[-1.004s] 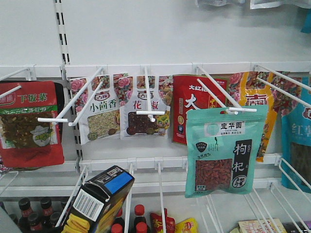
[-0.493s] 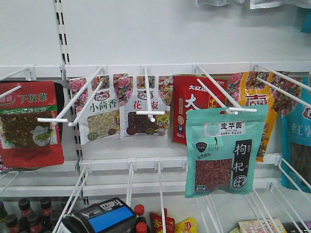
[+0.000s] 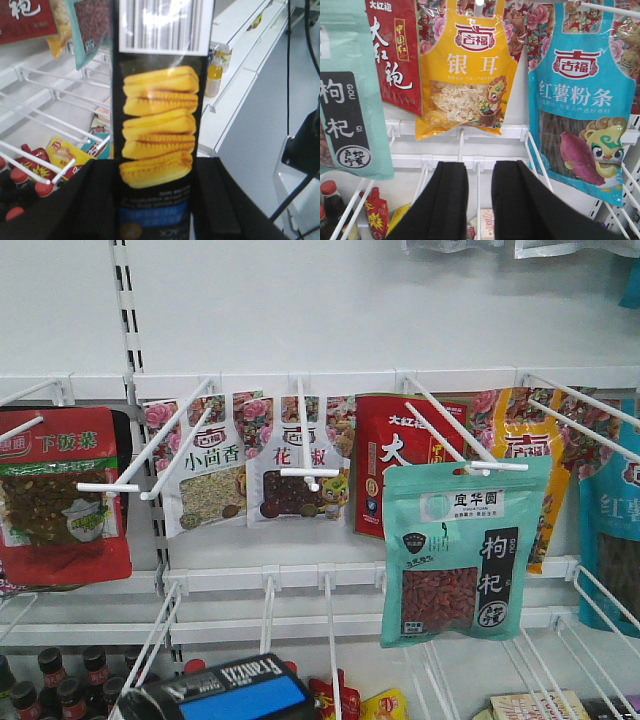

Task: Pick snacks and fruit into basket
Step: 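Pull the held Franzzi box back from the shelf toward the robot, then reach the right gripper to the teal goji-berry bag and grasp it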

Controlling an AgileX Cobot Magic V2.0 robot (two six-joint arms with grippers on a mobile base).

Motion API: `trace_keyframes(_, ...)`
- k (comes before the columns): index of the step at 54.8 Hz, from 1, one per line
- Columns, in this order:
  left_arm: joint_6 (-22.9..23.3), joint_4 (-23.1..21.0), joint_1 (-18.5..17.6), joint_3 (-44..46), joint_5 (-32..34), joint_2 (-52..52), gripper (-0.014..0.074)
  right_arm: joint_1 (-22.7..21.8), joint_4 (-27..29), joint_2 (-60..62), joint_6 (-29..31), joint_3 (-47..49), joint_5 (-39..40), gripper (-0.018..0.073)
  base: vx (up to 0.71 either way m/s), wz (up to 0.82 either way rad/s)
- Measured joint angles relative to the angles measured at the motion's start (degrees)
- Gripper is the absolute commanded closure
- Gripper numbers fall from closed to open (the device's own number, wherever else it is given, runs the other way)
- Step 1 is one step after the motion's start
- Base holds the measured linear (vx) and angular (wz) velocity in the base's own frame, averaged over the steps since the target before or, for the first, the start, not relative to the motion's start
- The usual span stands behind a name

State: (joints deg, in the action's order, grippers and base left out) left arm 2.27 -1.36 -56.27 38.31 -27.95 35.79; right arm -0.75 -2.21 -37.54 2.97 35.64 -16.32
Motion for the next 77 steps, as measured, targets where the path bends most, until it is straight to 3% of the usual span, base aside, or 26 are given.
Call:
trace_keyframes(30, -0.23, -2.19, 6.67, 8.15, -1.22, -0.25, 0.0608, 0.0, 0.0, 0.0, 0.0, 0.0, 0.0, 0.0332, 0.0, 0.0)
trace_keyframes(41, -0.36, 0.86, 6.67, 12.58, -4.48, -0.25, 0.0608, 0.0, 0.0, 0.0, 0.0, 0.0, 0.0, 0.0332, 0.0, 0.0)
trace_keyframes(56, -0.36, 5.92, 6.67, 17.42, -16.94, -0.25, 0.0608, 0.0, 0.0, 0.0, 0.0, 0.0, 0.0, 0.0332, 0.0, 0.0)
trace_keyframes(77, -0.43, 8.42, 6.67, 17.59, -18.62, -0.29, 0.0607, 0.0, 0.0, 0.0, 0.0, 0.0, 0.0, 0.0332, 0.0, 0.0)
